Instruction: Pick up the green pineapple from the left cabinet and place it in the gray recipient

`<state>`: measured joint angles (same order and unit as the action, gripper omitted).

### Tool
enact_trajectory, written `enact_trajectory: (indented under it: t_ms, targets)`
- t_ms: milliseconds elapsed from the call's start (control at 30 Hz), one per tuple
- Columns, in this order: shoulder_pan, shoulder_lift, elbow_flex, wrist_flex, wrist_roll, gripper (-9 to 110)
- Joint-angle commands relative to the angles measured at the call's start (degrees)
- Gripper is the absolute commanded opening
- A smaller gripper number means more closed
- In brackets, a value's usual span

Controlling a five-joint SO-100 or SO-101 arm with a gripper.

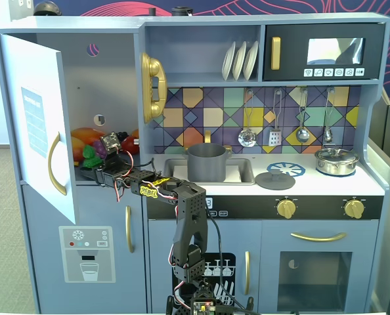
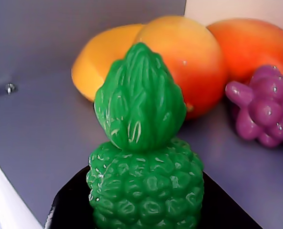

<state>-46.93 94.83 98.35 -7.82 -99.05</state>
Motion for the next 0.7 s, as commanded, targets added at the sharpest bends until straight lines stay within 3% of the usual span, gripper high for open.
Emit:
enact_trajectory:
  t_ms: [0, 200, 467, 667]
  targets:
    - [-2.29, 7.82, -4.22, 3.16, -1.41, 0]
    - [-2.81, 23.99, -2.64, 24.52, -4.57, 0]
    - [-6.24, 47.81, 1.49, 43.95, -4.75, 0]
    - [-12.57, 59.33, 1.67, 50.8, -4.83, 0]
